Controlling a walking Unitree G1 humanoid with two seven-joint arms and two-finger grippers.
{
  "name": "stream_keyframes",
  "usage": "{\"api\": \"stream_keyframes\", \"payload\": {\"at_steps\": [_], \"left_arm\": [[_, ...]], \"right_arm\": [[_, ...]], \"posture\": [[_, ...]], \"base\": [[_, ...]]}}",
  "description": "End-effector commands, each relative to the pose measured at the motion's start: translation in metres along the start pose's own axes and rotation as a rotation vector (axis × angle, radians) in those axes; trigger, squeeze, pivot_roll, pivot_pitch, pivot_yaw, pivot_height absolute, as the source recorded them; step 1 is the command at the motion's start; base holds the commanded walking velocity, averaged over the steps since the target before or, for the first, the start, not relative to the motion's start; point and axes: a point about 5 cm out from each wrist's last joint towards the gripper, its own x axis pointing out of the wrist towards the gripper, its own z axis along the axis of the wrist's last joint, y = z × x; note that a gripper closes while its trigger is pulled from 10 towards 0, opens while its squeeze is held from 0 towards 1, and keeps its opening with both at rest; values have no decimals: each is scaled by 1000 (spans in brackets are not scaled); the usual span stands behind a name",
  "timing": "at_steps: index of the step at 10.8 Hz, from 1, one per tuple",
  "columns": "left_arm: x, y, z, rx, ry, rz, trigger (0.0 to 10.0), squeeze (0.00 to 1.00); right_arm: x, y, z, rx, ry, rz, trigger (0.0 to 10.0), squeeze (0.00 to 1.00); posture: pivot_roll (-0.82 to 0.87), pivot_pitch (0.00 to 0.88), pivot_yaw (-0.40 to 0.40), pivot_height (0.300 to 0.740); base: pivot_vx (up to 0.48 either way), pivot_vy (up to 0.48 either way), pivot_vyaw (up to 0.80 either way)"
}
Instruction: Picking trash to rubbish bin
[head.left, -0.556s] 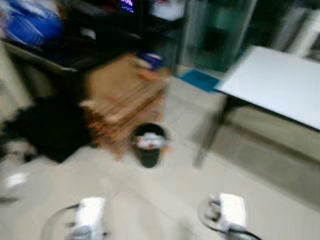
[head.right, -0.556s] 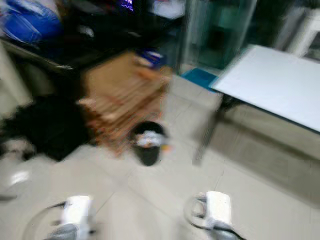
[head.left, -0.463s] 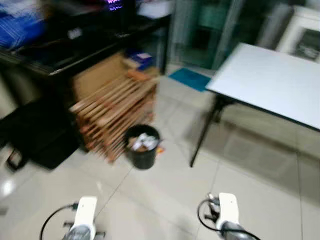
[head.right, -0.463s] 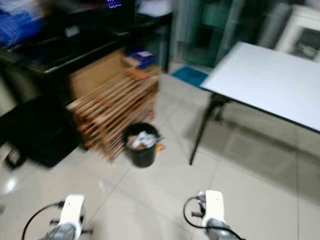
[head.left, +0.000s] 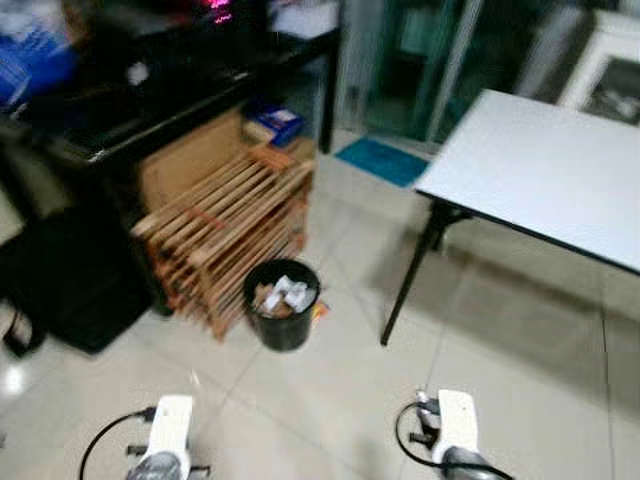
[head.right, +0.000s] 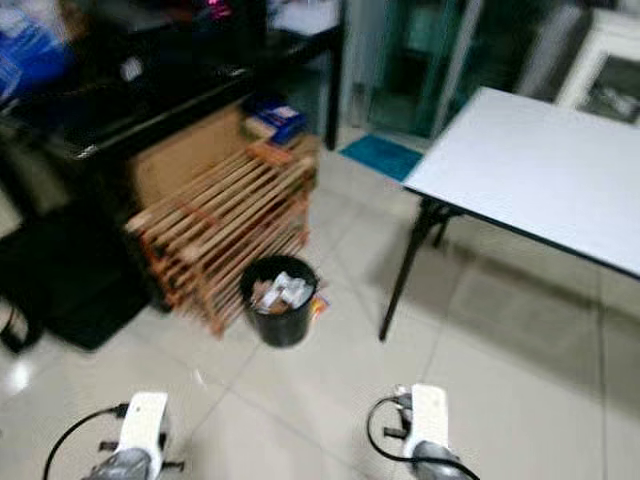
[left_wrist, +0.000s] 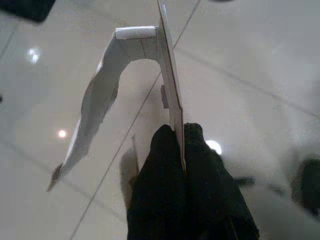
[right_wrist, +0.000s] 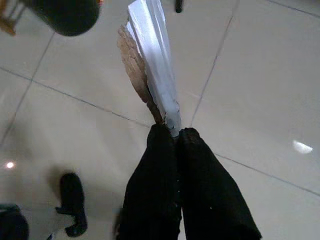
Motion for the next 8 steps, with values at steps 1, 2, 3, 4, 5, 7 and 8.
{"api": "stream_keyframes", "payload": {"at_steps": [1,2,3,4,5,7,8], "left_arm": [[0,-10,2,2,-9,-22,10000,0],[0,-10,2,2,-9,-22,10000,0],[0,-9,3,1,-9,-21,10000,0],[0,-10,2,-3,-7,-20,10000,0],[0,-10,2,-4,-6,-20,10000,0],[0,-10,1,-12,-4,-19,10000,0],[0,-10,1,-13,-4,-19,10000,0]], "right_arm": [[-1,-11,3,3,-15,-24,10000,0],[-1,-11,4,-13,-23,-22,10000,0],[-1,-11,5,-24,-26,-24,10000,0],[-1,-11,4,-20,-25,-21,10000,0],[-1,-11,4,-18,-22,-20,10000,0],[-1,-13,1,-3,-8,-32,10000,0],[-1,-12,1,2,-10,-28,10000,0]], "posture": [[16,0,-29,740],[15,0,-29,740],[15,0,-31,740],[16,0,-31,740],[16,0,-32,740],[20,0,-35,740],[21,0,-36,740]], "base": [[360,0,0],[356,0,0],[364,0,800],[360,0,800],[360,0,800],[356,0,0],[360,0,0]]}}
